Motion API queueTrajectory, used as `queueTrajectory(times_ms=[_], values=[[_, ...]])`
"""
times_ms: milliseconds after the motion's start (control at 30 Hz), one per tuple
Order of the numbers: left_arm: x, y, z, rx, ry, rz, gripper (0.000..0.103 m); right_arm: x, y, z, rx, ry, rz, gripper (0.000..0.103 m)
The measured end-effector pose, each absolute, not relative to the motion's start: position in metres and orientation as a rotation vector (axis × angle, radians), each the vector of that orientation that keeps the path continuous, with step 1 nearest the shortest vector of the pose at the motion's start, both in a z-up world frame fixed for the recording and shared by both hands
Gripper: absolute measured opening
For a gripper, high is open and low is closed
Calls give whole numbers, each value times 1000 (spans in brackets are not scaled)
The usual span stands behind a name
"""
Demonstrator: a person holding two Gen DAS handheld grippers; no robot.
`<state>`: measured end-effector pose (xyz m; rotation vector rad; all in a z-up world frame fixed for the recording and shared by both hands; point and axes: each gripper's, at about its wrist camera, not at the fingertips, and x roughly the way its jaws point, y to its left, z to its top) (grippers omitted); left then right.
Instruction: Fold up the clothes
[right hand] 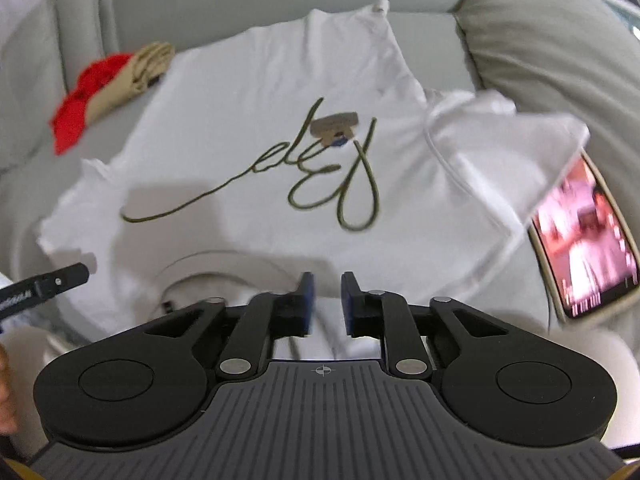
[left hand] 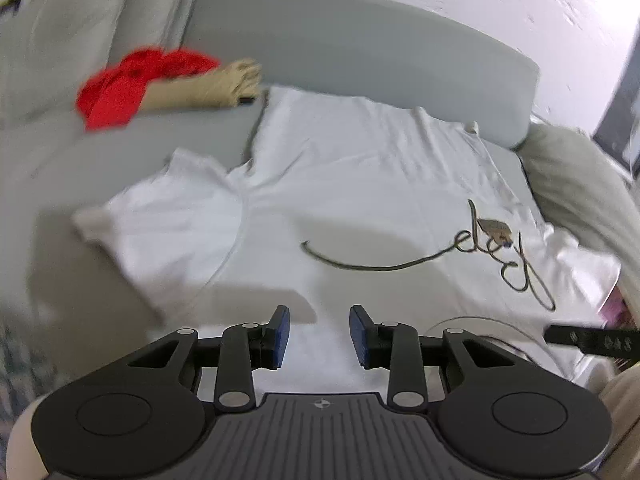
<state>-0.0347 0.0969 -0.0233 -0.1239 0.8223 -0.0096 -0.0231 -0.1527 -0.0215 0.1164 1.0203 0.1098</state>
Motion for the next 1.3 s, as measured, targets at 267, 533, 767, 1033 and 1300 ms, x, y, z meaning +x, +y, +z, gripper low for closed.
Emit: queueTrajectory(times_ms=[267, 533, 767, 1033, 1300], values=[[-32, 83, -44, -38, 938, 12, 33, -21, -143, -40, -6, 1029, 123, 49], [-54, 88, -46, -99, 1059, -20, 32, -44, -148, -33, 22, 1084, 133, 50], [-61, 83, -24, -102, 941, -42, 39, -66, -154, -17, 133, 1068, 148, 49], [-34, 70, -33, -47, 958, -28, 42, -48, -143, -15, 99, 1038, 170, 42], [-31, 68, -40, -27, 979, -30, 42, -36, -136, -25, 70, 1055, 168, 42]])
